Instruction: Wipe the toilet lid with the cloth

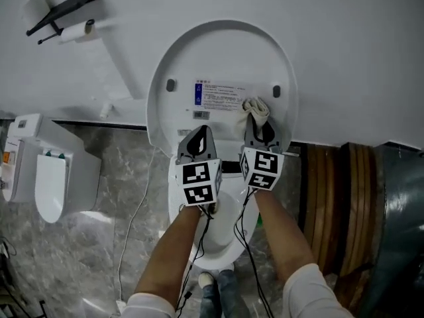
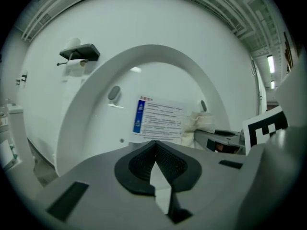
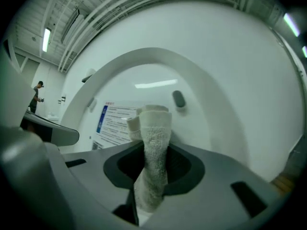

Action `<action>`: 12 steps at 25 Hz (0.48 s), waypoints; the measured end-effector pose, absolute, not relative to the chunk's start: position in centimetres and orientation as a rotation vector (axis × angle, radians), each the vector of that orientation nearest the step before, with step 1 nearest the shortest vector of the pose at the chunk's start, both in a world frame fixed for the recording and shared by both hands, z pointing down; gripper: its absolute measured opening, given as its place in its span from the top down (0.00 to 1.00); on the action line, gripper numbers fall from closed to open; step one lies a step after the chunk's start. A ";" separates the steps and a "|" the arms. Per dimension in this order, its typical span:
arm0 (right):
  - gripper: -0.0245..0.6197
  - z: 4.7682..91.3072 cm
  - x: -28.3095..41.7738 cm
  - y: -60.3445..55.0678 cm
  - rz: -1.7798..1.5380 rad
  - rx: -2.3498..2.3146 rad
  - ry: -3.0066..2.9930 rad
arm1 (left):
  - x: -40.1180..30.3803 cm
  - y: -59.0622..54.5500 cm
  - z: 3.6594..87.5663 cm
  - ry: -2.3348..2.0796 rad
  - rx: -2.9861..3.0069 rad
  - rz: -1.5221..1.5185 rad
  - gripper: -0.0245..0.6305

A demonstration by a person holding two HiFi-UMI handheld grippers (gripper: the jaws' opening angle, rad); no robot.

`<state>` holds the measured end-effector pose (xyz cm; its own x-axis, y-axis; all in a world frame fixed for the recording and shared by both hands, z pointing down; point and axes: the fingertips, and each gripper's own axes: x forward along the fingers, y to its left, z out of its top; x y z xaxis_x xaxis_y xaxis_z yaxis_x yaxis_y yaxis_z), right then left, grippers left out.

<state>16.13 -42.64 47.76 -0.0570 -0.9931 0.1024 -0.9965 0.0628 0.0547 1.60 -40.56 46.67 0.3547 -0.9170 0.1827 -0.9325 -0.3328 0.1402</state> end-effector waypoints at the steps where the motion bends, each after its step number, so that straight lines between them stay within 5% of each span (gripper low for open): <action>1: 0.83 47.9 17.7 -42.3 0.059 2.122 -2.167 | 2.9 -40.4 46.7 -1.638 2.411 0.103 0.95; 6: 0.83 48.8 22.4 -40.9 0.131 2.293 -2.011 | 7.0 -39.7 46.8 -1.550 2.474 0.117 0.94; 12: 0.83 48.3 19.0 -40.4 0.079 2.256 -2.066 | 3.8 -39.6 46.9 -1.616 2.432 0.120 0.94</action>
<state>19.00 -40.42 48.28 0.0885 -0.9917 0.0934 -0.9959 -0.0865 0.0254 3.77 -39.64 46.88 0.3924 -0.9005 0.1877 -0.9183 -0.3719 0.1357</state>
